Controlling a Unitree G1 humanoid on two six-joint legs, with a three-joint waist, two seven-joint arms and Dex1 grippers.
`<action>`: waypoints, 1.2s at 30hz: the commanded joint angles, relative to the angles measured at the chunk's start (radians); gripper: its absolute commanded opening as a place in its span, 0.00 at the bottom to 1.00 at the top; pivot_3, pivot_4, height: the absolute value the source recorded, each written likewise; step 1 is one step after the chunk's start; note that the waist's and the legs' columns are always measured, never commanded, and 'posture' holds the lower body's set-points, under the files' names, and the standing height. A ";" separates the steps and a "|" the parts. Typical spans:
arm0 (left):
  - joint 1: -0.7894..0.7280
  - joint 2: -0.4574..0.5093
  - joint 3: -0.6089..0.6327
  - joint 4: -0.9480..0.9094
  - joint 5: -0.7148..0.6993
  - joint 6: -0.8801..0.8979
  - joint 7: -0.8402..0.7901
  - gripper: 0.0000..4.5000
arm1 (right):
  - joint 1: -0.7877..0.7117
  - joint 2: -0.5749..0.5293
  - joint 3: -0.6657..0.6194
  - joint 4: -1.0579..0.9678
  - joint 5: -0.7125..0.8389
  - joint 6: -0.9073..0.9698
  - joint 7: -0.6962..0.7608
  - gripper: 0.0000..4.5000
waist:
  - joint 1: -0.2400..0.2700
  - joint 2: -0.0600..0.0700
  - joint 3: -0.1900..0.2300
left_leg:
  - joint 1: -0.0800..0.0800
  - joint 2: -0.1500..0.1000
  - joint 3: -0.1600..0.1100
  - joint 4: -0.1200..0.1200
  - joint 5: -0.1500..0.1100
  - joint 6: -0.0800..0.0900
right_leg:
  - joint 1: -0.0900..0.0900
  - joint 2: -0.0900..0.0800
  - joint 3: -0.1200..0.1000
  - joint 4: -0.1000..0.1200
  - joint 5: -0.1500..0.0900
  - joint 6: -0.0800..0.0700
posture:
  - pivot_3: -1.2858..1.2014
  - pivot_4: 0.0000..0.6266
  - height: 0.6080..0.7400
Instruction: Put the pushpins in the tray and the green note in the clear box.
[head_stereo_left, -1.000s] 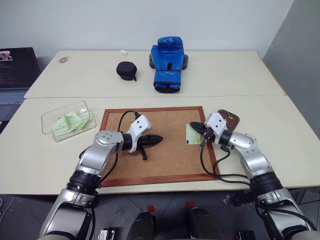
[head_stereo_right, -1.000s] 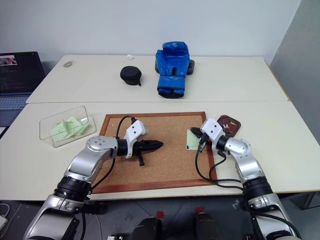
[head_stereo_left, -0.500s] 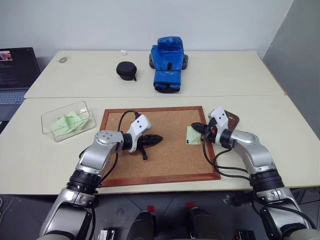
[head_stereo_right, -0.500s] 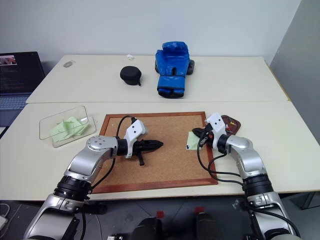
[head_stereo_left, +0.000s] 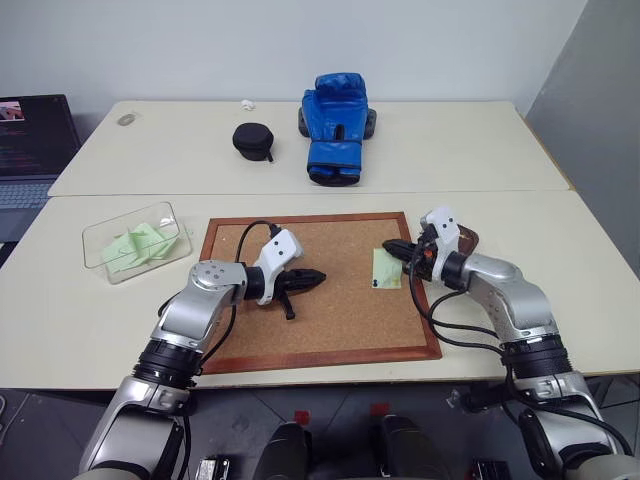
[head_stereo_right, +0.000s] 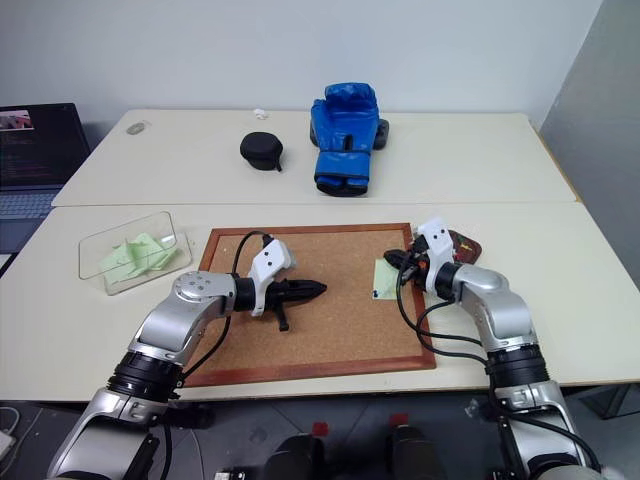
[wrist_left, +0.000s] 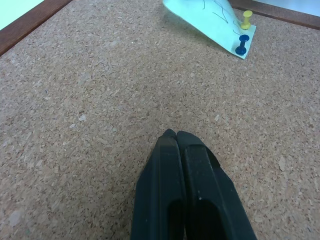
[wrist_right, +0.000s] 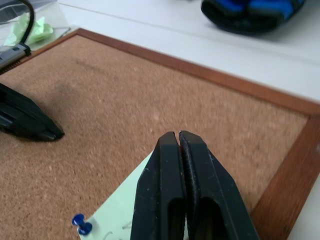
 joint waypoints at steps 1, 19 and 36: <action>0.000 0.000 0.002 -0.018 0.004 -0.007 0.005 0.00 | 0.002 -0.012 0.022 -0.060 -0.029 -0.073 0.015 0.00 | 0.000 0.000 0.000 | 0.000 0.000 0.000 0.000 0.000 0.000 | 0.000 0.000 0.000 0.000 0.000 0.000 | 0.52 0.24 1.00; 0.015 0.002 0.000 -0.034 0.004 -0.007 0.005 0.00 | 0.000 -0.102 -0.150 -0.060 0.005 0.050 -0.130 0.00 | 0.001 0.000 0.000 | -0.001 0.000 0.000 0.000 0.000 0.000 | 0.000 0.000 0.000 0.000 0.000 0.000 | 0.52 0.24 1.00; 0.001 0.006 -0.005 -0.015 0.008 -0.009 -0.010 0.00 | -0.091 -0.111 -0.263 0.150 0.036 0.217 -0.239 0.00 | -0.001 0.000 0.000 | 0.000 0.000 0.004 -0.001 0.000 0.000 | 0.000 0.000 0.001 -0.001 0.000 0.000 | 0.52 0.24 1.00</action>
